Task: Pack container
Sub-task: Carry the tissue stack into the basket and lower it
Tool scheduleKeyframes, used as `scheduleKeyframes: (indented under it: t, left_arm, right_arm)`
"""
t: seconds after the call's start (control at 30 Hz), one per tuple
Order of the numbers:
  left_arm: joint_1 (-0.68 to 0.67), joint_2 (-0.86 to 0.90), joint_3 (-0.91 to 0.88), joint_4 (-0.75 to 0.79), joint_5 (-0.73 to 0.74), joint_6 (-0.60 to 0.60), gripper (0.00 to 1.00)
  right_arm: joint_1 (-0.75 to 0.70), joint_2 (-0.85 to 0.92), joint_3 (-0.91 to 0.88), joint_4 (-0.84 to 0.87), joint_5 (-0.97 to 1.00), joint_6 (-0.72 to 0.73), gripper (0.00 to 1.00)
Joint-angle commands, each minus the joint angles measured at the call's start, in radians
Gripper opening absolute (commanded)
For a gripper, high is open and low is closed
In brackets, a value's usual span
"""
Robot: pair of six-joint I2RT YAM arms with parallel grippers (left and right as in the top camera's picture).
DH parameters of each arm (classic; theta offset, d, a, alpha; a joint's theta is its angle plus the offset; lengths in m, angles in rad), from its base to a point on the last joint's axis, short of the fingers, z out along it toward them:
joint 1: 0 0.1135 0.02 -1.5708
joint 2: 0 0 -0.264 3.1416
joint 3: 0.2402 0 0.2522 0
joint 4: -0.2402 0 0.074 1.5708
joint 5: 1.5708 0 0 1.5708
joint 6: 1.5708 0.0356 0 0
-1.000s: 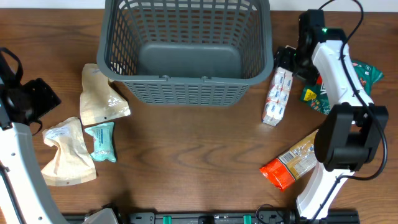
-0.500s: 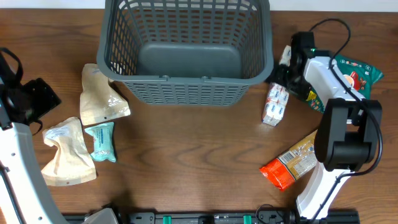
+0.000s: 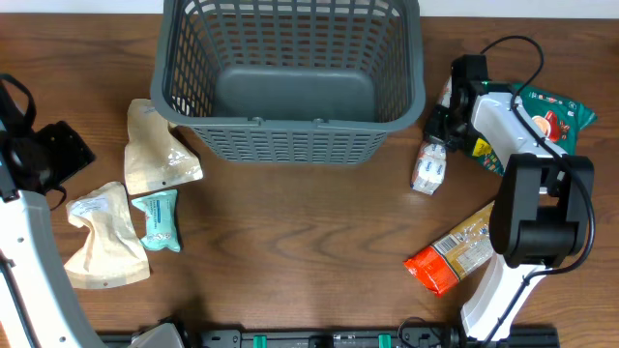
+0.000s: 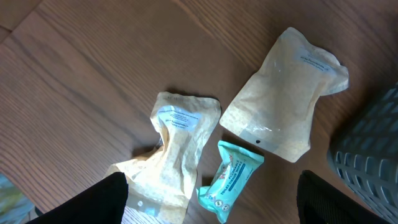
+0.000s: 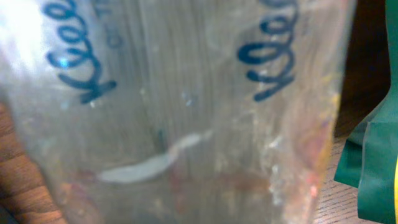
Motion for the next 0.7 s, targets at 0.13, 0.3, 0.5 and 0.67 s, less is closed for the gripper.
scheduleKeyframes:
  t: [0.13,0.3,0.5,0.67]
  left_arm:
    - [0.003,0.003,0.018,-0.003,0.0,0.007,0.77]
    - [0.003,0.003,0.018,-0.003,0.0,0.007,0.77]
    - [0.003,0.003,0.018,-0.003,0.0,0.007,0.77]
    - [0.003,0.003,0.018,-0.003,0.0,0.007,0.77]
  right_arm:
    - [-0.006,-0.026,0.23,-0.141,0.019,-0.088,0.01]
    - [-0.027,-0.066,0.517,-0.28,0.074,-0.088,0.01]
    - [-0.023,-0.093,0.839,-0.376,0.072,-0.209,0.01]
    - [0.072,-0.098,1.012,-0.397,-0.099,-0.627,0.01]
